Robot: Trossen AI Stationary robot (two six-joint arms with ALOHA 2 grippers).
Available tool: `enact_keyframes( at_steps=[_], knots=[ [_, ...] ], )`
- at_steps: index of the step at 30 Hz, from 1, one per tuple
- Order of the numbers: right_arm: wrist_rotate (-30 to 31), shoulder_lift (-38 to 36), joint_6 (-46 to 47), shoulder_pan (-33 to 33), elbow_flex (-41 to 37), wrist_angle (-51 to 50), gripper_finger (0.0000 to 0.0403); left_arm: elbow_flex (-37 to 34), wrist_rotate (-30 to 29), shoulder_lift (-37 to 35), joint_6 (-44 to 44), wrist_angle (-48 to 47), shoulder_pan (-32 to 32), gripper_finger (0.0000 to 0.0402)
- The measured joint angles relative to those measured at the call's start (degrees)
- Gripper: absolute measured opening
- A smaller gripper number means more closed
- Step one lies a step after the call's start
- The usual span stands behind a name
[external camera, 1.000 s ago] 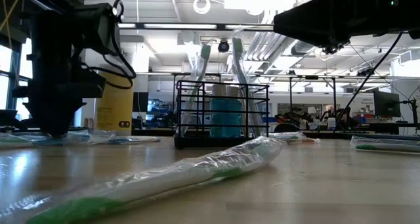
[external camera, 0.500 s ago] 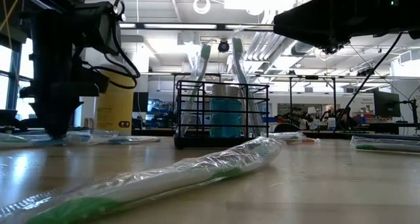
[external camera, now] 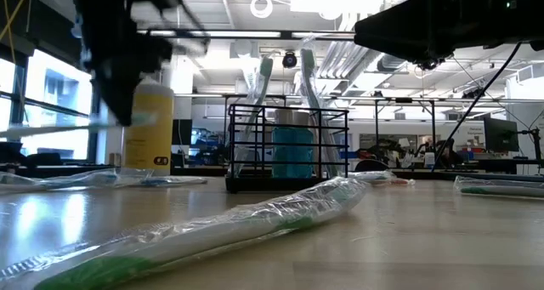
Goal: Pick & Place toothbrushing station
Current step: Put the green toothbrush into the wire organizer
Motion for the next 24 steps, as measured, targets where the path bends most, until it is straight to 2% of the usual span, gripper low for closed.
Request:
enact_keyframes(
  at_steps=[5, 7, 9, 11, 14, 18, 20, 24],
  knots=[
    [-0.01, 0.00, 0.25, 0.11, 0.00, -0.26, 0.0212, 11.05, -11.06, -0.05, 3.42, -3.61, -6.98, 0.0001],
    [-0.03, 0.00, 1.27, 0.12, 0.00, -0.59, 0.0212, 14.68, -15.41, -0.11, 7.98, -2.38, -10.57, 0.0001],
    [-0.02, 0.00, 2.22, 0.13, 0.00, -0.54, 0.0212, 17.15, -20.61, -0.83, 14.88, 3.76, -15.13, 0.0001],
    [-0.03, 0.00, 2.72, 0.13, 0.00, -0.57, 0.0212, 17.66, -24.28, -1.90, 23.56, 14.15, -19.38, 0.0001],
    [-0.04, 0.00, 2.79, 0.13, 0.00, -0.52, 0.0212, 16.63, -24.84, -2.19, 38.68, 30.00, -23.45, 0.0000],
    [-0.03, 0.00, 2.80, 0.13, 0.00, -0.46, 0.0212, 13.19, -24.56, -2.17, 53.35, 47.14, -24.08, 0.0000],
    [-0.04, 0.00, 2.80, 0.13, 0.00, -0.48, 0.0212, 10.69, -22.42, -2.17, 57.79, 54.51, -21.91, 0.0000],
    [-0.04, 0.00, 2.79, 0.13, 0.00, -0.44, 0.0212, 5.36, -12.96, -2.15, 62.53, 65.60, -14.02, 0.0000]
  ],
)
